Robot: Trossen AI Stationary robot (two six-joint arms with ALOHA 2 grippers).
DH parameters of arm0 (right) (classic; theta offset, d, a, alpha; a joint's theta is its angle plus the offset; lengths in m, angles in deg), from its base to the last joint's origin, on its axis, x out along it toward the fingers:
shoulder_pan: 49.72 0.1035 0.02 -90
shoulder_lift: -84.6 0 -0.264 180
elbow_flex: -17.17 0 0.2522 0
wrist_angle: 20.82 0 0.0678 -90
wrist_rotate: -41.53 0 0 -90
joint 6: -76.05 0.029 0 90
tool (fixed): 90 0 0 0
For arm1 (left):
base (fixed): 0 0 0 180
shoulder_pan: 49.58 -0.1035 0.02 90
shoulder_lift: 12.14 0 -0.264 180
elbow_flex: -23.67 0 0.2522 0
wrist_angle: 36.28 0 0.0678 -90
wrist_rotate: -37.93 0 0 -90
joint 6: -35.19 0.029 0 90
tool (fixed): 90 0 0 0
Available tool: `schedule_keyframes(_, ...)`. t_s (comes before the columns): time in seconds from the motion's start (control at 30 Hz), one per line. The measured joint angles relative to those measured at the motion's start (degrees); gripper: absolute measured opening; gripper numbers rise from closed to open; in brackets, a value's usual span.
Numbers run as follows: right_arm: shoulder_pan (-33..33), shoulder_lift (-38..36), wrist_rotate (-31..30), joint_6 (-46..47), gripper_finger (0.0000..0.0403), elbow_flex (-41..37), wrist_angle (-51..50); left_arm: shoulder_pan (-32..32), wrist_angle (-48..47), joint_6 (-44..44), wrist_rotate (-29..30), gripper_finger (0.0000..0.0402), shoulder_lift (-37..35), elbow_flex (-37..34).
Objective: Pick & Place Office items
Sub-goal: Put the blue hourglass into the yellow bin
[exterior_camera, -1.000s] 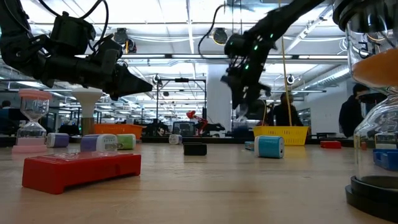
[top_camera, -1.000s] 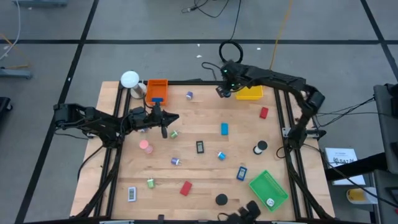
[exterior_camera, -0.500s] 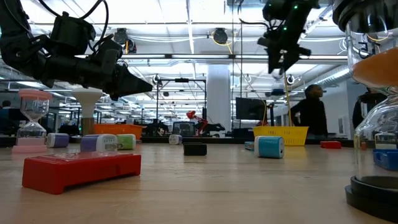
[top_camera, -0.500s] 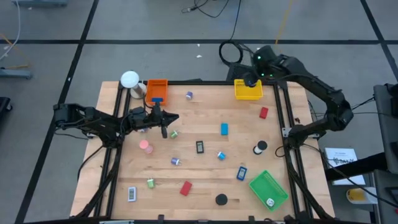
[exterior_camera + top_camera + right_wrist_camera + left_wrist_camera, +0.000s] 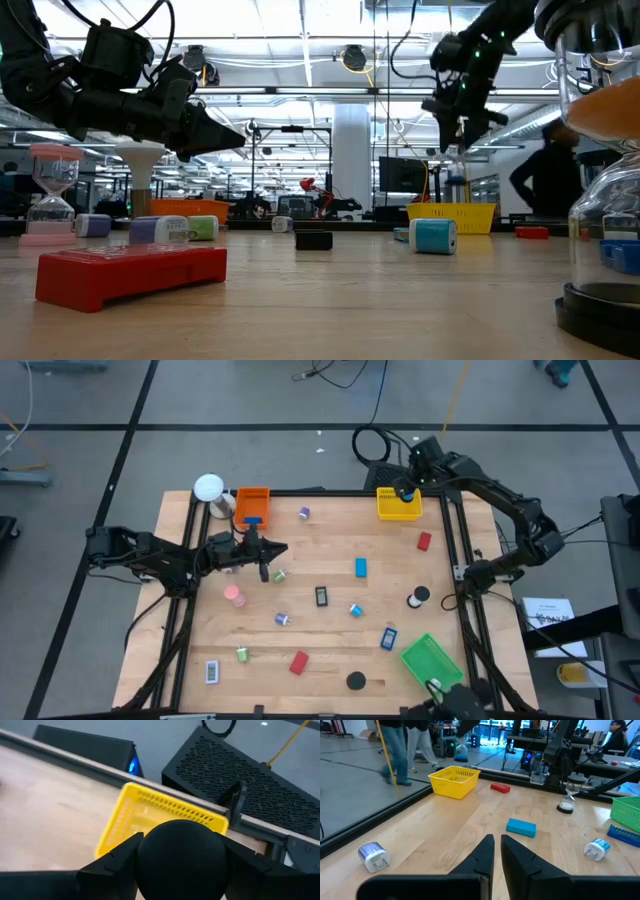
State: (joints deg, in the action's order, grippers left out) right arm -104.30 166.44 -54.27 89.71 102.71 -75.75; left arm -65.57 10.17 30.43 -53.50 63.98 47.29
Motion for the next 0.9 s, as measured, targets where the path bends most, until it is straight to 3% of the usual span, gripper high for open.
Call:
schedule_keyframes(0.33,-3.2,6.4,1.5,-3.8,0.0205,-4.8,5.5,0.0,0.0,0.0,0.0,0.0037,0.0,0.0)
schedule_keyframes(0.9,-3.6,6.5,1.6,-5.2,0.0209,-11.6,16.6,0.0,0.0,0.0,0.0,0.0037,0.0,0.0)
